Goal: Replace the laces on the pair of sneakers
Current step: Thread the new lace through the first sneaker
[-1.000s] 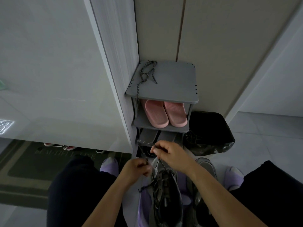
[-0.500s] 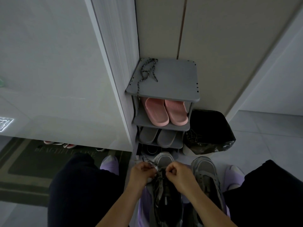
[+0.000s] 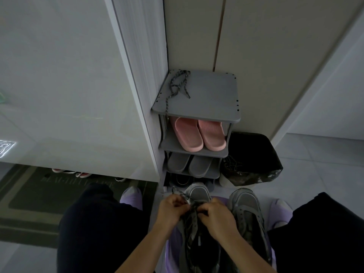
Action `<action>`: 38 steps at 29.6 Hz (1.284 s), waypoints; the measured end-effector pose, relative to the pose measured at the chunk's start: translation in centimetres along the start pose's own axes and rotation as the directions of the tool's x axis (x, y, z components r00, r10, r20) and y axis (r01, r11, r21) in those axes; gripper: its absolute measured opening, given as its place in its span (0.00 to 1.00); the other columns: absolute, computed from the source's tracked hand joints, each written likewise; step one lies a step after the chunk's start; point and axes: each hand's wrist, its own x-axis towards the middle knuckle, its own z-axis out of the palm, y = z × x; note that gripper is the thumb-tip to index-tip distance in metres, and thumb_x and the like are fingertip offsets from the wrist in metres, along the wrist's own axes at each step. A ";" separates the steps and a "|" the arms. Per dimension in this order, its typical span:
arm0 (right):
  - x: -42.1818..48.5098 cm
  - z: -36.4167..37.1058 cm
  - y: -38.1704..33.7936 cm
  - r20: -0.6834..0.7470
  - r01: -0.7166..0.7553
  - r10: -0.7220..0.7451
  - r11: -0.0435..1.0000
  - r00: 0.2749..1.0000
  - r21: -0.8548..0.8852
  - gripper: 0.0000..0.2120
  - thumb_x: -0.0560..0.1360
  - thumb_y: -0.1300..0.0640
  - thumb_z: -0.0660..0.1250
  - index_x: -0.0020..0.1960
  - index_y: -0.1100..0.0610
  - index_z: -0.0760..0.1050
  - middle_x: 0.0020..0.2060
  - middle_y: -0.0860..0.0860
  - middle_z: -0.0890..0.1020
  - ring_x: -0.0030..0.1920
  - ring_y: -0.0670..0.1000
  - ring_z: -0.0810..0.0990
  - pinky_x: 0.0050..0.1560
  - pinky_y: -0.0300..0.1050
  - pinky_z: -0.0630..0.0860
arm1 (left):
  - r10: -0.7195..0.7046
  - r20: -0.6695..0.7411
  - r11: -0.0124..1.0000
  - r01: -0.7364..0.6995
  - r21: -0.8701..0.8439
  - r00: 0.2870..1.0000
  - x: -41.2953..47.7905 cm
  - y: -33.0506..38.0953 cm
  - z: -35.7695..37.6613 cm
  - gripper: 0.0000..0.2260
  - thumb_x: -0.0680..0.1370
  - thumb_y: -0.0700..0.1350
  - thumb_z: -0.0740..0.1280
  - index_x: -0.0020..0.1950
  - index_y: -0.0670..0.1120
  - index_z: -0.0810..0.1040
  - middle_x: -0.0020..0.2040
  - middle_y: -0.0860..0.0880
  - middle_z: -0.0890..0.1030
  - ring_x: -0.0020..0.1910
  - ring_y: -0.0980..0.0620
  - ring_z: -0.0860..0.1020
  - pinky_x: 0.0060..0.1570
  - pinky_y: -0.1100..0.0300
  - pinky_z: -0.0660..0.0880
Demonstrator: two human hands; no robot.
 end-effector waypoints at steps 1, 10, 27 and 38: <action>0.1 0.1 -0.1 -0.007 -0.001 0.001 1.000 1.000 -0.016 0.13 0.77 0.50 0.62 0.59 0.47 0.78 0.54 0.50 0.74 0.55 0.49 0.76 0.48 0.40 0.71 | -0.009 -0.002 1.000 0.009 -0.007 1.000 0.1 0.0 0.0 0.09 0.69 0.30 0.70 0.34 0.42 0.75 0.29 0.48 0.77 0.22 0.65 0.73 0.25 0.72 0.70; 0.0 -0.1 0.1 -0.093 0.022 -0.020 0.999 0.996 0.025 0.12 0.76 0.52 0.64 0.58 0.50 0.73 0.49 0.46 0.70 0.46 0.46 0.73 0.43 0.37 0.69 | 0.017 -0.214 0.994 -0.039 -0.102 0.977 0.5 0.4 -0.7 0.11 0.70 0.30 0.69 0.33 0.43 0.73 0.29 0.47 0.76 0.30 0.53 0.74 0.26 0.74 0.69; 0.3 0.3 0.1 -0.130 0.003 0.001 0.999 0.991 0.034 0.11 0.74 0.51 0.65 0.56 0.51 0.74 0.49 0.47 0.71 0.46 0.46 0.73 0.39 0.34 0.68 | 0.087 -0.201 0.996 -0.085 0.019 0.976 -0.8 -0.5 0.4 0.10 0.70 0.34 0.71 0.34 0.44 0.72 0.30 0.49 0.76 0.30 0.56 0.75 0.32 0.66 0.72; 1.1 0.3 -0.7 -0.077 0.135 -0.154 0.970 0.985 -0.202 0.09 0.76 0.57 0.59 0.54 0.56 0.73 0.55 0.51 0.72 0.57 0.52 0.72 0.49 0.42 0.68 | 0.148 -0.177 0.989 -0.145 0.025 0.973 0.2 0.0 0.2 0.12 0.71 0.32 0.69 0.34 0.45 0.71 0.31 0.49 0.75 0.30 0.59 0.74 0.30 0.74 0.70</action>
